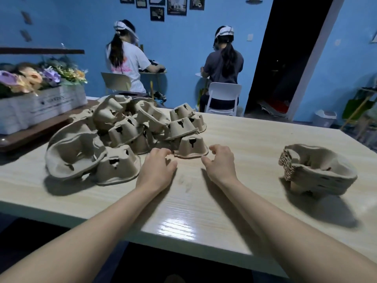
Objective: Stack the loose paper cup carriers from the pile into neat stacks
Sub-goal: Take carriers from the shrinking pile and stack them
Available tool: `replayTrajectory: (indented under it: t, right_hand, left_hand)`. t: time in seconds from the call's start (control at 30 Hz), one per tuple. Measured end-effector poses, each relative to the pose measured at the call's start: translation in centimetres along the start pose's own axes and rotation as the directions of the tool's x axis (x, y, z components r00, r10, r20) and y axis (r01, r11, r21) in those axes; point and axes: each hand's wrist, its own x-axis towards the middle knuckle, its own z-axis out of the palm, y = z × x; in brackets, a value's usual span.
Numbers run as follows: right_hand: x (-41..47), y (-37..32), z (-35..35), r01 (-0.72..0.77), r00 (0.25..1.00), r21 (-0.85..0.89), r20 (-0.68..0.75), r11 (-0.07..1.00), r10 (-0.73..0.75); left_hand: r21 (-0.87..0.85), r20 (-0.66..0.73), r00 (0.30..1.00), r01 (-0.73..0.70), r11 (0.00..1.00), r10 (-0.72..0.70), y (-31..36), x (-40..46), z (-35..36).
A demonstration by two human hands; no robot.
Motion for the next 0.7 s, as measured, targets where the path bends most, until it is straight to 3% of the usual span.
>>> replayTrajectory:
  t: [0.37,0.7]
  right_hand:
    - [4.0,-0.4,2.5,0.066,0.998,0.121,-0.004,0.990,-0.066]
    - [3.6,-0.4,2.1,0.018,0.999,0.192,-0.034,0.981,-0.011]
  left_hand:
    - [0.128,0.018,0.999,-0.043,0.991,0.041,0.3,0.1,0.5]
    - [0.079,-0.010,0.999,-0.044,0.996,0.045,0.1,-0.2,0.5]
